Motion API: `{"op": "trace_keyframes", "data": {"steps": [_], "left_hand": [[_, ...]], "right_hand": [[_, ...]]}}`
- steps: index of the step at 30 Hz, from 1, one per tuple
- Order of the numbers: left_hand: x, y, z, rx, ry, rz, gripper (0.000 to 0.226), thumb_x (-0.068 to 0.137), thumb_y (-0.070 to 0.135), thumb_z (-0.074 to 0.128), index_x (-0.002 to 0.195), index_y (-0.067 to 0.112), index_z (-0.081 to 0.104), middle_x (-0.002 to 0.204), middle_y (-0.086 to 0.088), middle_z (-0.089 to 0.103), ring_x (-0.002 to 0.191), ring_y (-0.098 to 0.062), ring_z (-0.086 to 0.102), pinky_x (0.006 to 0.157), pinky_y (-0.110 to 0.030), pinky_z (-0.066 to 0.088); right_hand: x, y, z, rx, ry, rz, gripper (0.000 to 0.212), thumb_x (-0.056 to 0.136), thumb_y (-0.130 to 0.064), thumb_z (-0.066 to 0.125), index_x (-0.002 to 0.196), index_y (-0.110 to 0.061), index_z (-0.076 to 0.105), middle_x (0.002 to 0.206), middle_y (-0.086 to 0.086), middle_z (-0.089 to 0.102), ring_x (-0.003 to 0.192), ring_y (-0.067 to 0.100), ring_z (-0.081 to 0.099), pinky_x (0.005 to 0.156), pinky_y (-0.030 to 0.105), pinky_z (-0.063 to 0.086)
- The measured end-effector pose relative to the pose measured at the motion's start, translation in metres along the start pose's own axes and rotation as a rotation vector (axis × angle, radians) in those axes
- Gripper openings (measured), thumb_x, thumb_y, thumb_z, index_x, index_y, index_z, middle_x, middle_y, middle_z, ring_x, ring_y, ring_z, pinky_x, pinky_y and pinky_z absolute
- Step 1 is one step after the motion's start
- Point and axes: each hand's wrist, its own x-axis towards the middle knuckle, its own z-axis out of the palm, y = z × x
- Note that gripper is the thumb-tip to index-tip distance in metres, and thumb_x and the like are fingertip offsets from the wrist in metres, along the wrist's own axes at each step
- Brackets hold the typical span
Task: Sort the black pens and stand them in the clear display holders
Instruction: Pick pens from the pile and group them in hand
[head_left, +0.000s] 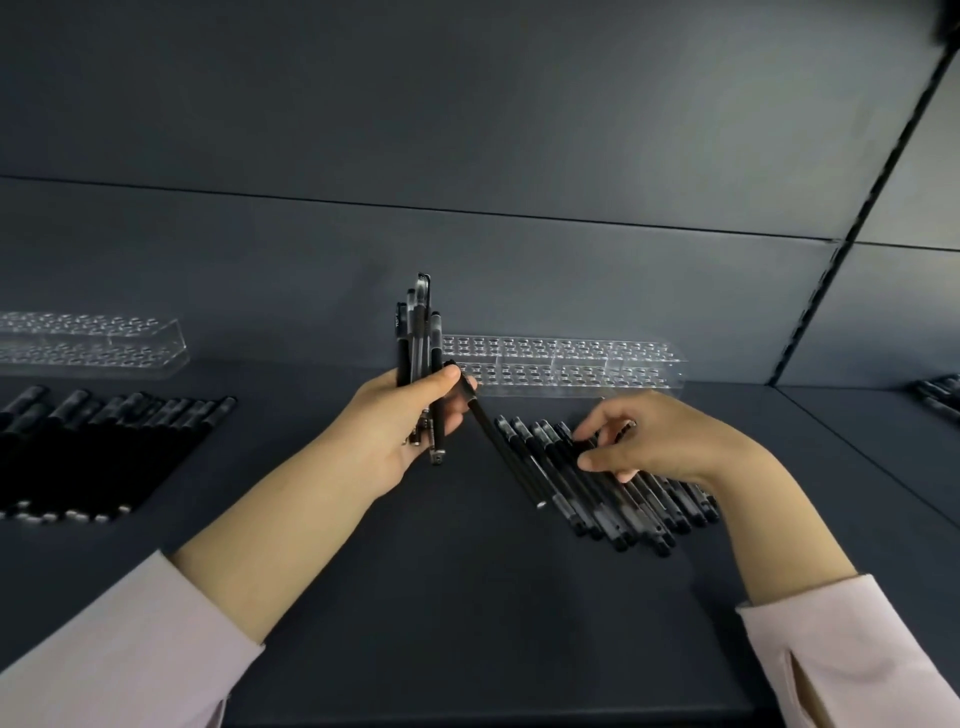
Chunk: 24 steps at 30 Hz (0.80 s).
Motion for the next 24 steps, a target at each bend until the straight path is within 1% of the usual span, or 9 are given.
{"op": "trace_keyframes", "data": {"steps": [3,5,7,9,15,17,20,22,24], "left_hand": [[-0.001,0.008,-0.013,-0.018,0.003,0.007,0.014,0.090,0.013,0.068,0.103,0.007,0.068,0.092,-0.007,0.073,0.076,-0.013,0.069,0.064,-0.023,0.059],[-0.003,0.015,-0.026,-0.026,-0.002,0.013,0.015,0.090,0.013,0.068,0.104,0.007,0.068,0.096,-0.008,0.075,0.077,-0.013,0.071,0.064,-0.023,0.058],[-0.005,0.024,-0.041,-0.041,-0.013,0.020,0.017,0.091,0.012,0.068,0.106,0.007,0.068,0.101,-0.009,0.076,0.077,-0.012,0.072,0.064,-0.022,0.059],[-0.008,0.034,-0.061,-0.055,-0.020,0.033,0.017,0.091,0.013,0.067,0.108,0.007,0.067,0.102,-0.009,0.076,0.080,-0.012,0.073,0.065,-0.022,0.059],[-0.013,0.069,-0.143,-0.096,0.009,0.075,0.020,0.093,0.010,0.063,0.111,0.002,0.064,0.091,-0.008,0.077,0.083,-0.017,0.075,0.066,-0.023,0.059],[-0.012,0.079,-0.171,-0.110,0.029,0.067,0.021,0.096,0.007,0.059,0.115,-0.001,0.061,0.094,-0.012,0.076,0.083,-0.018,0.075,0.067,-0.024,0.059],[-0.009,0.093,-0.214,-0.069,0.037,0.090,0.026,0.099,0.009,0.055,0.122,-0.002,0.057,0.098,-0.011,0.076,0.086,-0.017,0.074,0.068,-0.024,0.058],[-0.009,0.103,-0.239,0.009,0.027,0.103,0.027,0.100,0.016,0.054,0.124,0.005,0.056,0.100,-0.004,0.076,0.095,-0.014,0.072,0.079,-0.027,0.054],[-0.009,0.114,-0.260,0.126,0.018,0.112,0.024,0.099,0.024,0.055,0.121,0.015,0.059,0.103,0.006,0.076,0.114,-0.012,0.061,0.097,-0.034,0.043]], "right_hand": [[-0.003,-0.027,0.014,0.089,0.137,-0.086,0.014,0.084,-0.036,0.071,0.091,-0.024,0.072,0.083,0.000,0.066,0.067,0.007,0.063,0.064,0.021,0.054],[-0.004,-0.057,0.030,0.209,0.140,-0.152,0.015,0.087,-0.034,0.067,0.093,-0.022,0.072,0.081,0.000,0.067,0.068,0.003,0.061,0.061,0.015,0.050],[-0.002,-0.089,0.053,0.312,0.082,-0.186,0.014,0.086,-0.030,0.070,0.092,-0.018,0.072,0.078,-0.002,0.067,0.067,0.003,0.061,0.061,0.017,0.050],[0.007,-0.116,0.077,0.331,0.062,-0.194,0.011,0.084,-0.023,0.073,0.092,-0.015,0.071,0.077,-0.003,0.067,0.065,0.001,0.060,0.060,0.017,0.050],[0.037,-0.180,0.137,0.391,0.129,-0.177,0.005,0.084,-0.012,0.071,0.086,-0.014,0.067,0.073,0.000,0.063,0.061,0.006,0.056,0.057,0.019,0.049],[0.044,-0.198,0.154,0.457,0.164,-0.159,0.007,0.086,-0.011,0.069,0.091,-0.012,0.065,0.073,0.003,0.063,0.061,0.008,0.058,0.057,0.019,0.049],[0.055,-0.223,0.178,0.489,0.171,-0.132,0.027,0.088,-0.011,0.067,0.114,-0.014,0.059,0.078,0.007,0.065,0.061,0.008,0.061,0.059,0.019,0.051],[0.062,-0.238,0.195,0.477,0.146,-0.115,0.037,0.088,-0.012,0.067,0.123,-0.018,0.055,0.080,0.007,0.067,0.061,0.008,0.062,0.066,0.023,0.054],[0.068,-0.253,0.211,0.456,0.121,-0.104,0.043,0.087,-0.011,0.066,0.126,-0.021,0.052,0.080,0.006,0.067,0.061,0.010,0.063,0.072,0.026,0.056]]}}
